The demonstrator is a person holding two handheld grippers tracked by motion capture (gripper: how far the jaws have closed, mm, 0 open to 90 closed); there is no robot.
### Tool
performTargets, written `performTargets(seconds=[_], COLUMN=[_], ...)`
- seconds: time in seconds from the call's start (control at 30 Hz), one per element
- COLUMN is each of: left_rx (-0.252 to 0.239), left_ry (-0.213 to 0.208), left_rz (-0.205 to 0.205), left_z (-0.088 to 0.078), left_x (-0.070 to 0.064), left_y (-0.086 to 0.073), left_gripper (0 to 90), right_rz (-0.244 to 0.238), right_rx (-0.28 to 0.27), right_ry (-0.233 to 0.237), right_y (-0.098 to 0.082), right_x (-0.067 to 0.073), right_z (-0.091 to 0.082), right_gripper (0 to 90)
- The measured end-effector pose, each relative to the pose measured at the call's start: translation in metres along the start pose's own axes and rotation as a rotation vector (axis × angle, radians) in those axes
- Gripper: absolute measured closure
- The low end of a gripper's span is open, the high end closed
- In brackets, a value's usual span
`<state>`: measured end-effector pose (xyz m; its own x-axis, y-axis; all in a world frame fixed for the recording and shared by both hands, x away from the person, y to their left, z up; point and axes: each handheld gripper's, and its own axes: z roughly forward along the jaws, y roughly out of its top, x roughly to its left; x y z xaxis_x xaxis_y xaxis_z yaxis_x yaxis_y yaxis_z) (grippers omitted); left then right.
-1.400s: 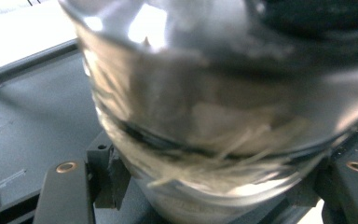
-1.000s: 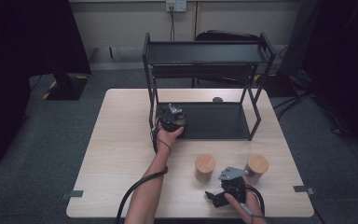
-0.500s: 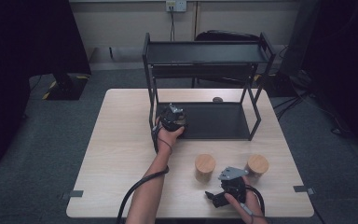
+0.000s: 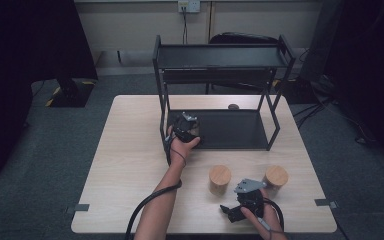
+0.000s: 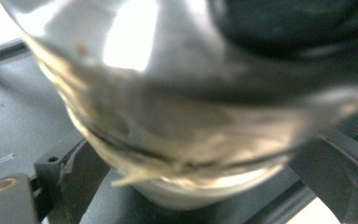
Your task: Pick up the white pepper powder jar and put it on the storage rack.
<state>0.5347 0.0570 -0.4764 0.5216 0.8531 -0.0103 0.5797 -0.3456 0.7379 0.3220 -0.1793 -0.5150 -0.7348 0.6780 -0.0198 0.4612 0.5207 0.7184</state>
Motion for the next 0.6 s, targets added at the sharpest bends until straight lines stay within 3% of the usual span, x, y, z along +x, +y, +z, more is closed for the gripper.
performTargets(seconds=[0.6], left_rx=[-0.021], left_ry=[-0.031], left_rz=[-0.012], left_z=[-0.018], left_x=[0.003], left_y=[-0.005], left_gripper=[7.1], right_rz=[0.0], right_rx=[0.0], right_ry=[0.0], right_y=[0.0], right_x=[0.0], right_z=[0.0], right_gripper=[0.0])
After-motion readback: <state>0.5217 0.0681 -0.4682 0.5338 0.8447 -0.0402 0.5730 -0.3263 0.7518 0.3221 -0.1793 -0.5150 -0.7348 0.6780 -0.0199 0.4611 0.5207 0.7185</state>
